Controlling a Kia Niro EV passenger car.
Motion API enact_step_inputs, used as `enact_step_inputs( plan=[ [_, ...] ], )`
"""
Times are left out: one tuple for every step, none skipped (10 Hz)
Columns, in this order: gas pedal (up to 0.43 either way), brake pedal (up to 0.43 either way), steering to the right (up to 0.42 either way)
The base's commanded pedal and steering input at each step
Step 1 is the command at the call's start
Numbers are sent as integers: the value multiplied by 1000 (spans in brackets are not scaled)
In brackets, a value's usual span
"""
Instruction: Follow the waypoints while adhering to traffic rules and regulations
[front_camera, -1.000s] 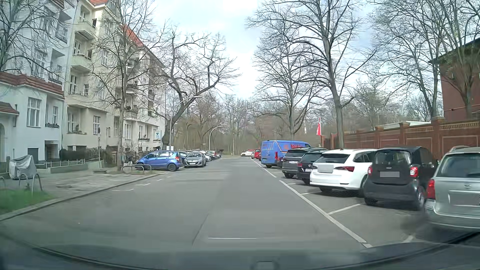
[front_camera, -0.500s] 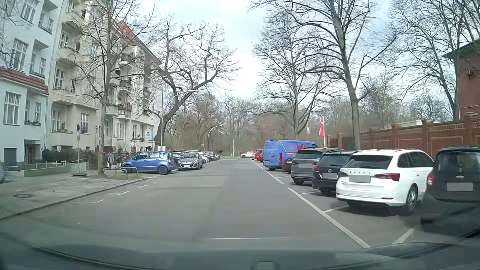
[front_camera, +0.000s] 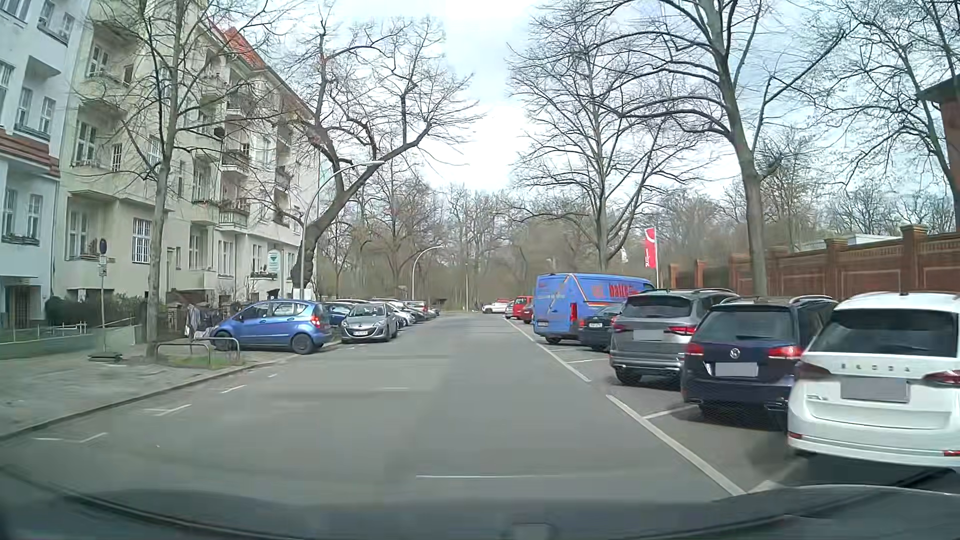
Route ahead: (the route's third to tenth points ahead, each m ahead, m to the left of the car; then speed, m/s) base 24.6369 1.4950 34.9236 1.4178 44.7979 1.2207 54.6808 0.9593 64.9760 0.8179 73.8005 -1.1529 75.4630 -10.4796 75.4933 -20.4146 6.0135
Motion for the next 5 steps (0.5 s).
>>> enact_step_inputs(
  plan=[
    [47,0,-15],
    [47,0,-13],
    [47,0,-12],
    [47,0,-9],
    [47,0,-5]
  ],
)
